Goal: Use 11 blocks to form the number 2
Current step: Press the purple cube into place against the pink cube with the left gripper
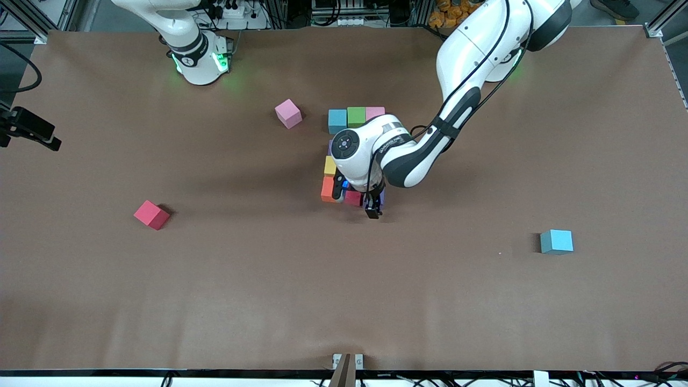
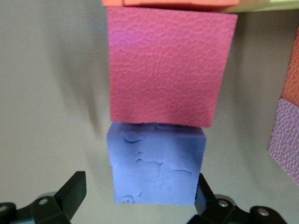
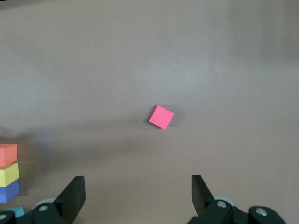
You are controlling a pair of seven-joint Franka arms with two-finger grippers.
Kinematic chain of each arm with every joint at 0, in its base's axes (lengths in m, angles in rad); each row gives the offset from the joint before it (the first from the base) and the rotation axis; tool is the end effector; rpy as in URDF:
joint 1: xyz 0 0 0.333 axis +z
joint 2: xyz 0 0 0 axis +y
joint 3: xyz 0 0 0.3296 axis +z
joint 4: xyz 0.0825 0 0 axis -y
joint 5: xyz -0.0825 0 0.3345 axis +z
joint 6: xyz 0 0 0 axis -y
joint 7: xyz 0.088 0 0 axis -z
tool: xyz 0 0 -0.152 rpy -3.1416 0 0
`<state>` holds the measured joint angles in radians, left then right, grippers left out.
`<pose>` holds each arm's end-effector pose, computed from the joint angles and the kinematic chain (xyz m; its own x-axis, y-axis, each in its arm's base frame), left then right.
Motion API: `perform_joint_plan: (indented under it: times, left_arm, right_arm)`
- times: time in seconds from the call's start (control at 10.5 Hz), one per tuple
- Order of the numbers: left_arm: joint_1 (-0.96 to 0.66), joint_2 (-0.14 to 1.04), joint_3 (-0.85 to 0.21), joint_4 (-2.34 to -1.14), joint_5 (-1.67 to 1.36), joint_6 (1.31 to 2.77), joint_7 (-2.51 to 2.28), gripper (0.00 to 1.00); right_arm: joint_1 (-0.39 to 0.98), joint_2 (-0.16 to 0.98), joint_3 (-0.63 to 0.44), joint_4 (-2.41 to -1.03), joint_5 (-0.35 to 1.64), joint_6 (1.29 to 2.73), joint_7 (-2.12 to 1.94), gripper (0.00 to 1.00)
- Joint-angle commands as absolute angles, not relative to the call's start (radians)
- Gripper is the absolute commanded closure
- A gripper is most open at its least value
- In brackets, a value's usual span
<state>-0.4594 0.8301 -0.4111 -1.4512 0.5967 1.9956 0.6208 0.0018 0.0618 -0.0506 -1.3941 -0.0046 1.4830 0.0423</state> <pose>0.5016 -0.4376 0.1989 -0.1282 -0.9520 -0.2779 -0.9901 0.1392 -0.0200 0.5170 -0.0250 0.6277 0.9955 -0.0912 0.0275 -0.0914 -0.9958 0.0065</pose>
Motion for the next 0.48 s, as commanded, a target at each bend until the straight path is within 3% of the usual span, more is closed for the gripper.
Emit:
perform_joint_plan:
  times: [0.0,0.38]
  left_arm:
    - [-0.46,0.808,-0.414,-1.459,0.611,1.996,0.617,0.0]
    - [-0.46,0.799,-0.417,-1.465,0.609,1.988,0.621,0.0]
  right_arm:
    - [-0.009,0.067,-0.041,-1.381,-0.005,1.474,0.057,0.0]
    - [-0.009,0.067,-0.041,-1.382,-0.005,1.474,0.057,0.0]
